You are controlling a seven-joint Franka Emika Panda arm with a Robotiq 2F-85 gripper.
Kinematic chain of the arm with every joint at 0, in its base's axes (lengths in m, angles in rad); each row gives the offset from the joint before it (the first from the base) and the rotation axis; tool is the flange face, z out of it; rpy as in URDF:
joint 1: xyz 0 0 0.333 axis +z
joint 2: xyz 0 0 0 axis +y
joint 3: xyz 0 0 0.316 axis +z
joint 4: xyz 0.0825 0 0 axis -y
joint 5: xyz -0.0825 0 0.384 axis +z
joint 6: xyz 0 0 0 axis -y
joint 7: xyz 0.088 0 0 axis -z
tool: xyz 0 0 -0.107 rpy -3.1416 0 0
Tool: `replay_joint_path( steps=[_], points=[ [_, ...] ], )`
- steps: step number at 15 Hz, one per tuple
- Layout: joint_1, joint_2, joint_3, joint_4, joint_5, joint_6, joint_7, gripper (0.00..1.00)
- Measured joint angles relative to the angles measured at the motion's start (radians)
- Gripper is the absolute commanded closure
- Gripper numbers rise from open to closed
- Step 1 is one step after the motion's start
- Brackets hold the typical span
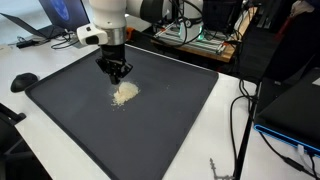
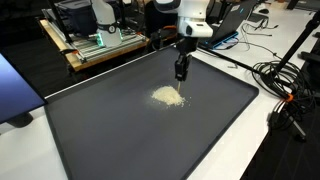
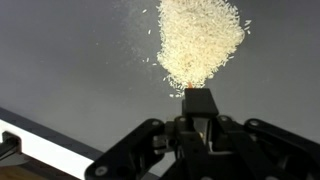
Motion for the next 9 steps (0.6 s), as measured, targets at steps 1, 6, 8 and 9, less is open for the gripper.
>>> replay_joint_path(
  steps=[1,6,8,9],
  points=[
    [0.02,-0.014,-0.013,0.0,-0.031,-0.013,0.034,0.96],
    [0.175,-0.058,-0.075,0.009,-0.278,-0.159,0.326,0.96],
    [0.23,-0.054,-0.073,0.025,-0.369,-0.24,0.434,0.96],
    [0.253,-0.046,-0.069,0.037,-0.409,-0.285,0.482,0.96]
  ],
)
